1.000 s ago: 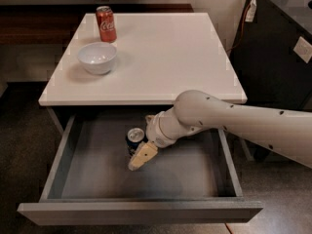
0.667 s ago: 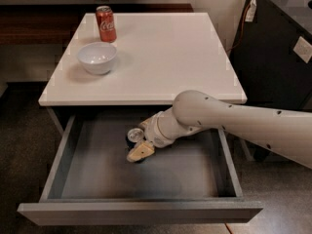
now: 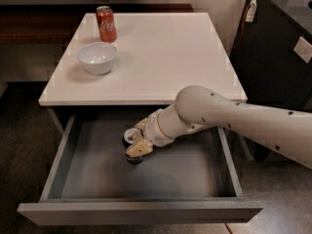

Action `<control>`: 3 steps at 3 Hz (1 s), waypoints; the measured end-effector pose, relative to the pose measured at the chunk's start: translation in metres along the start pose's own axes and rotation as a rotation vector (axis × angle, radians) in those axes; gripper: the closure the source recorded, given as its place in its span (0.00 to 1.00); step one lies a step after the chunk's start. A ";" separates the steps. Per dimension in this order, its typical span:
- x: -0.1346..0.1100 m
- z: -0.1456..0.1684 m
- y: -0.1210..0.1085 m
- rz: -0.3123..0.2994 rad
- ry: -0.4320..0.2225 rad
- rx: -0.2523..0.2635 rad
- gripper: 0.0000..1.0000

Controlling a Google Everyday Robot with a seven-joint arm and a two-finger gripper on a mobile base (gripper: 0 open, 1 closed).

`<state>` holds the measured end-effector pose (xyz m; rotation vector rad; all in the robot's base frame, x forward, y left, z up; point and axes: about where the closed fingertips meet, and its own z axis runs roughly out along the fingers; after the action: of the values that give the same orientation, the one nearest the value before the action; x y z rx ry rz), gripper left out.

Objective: Pick pepsi can from top drawer and place on counter

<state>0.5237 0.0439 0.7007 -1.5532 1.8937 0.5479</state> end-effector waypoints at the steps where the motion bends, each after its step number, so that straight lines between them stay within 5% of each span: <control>1: -0.018 -0.018 0.017 -0.045 -0.031 -0.033 1.00; 3: -0.062 -0.079 0.037 -0.158 -0.091 -0.137 1.00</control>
Offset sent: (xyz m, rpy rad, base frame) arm -0.0619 0.0010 0.1073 0.0889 -0.0174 0.2531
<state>0.4793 0.0438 0.7977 -1.7178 1.6784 0.6780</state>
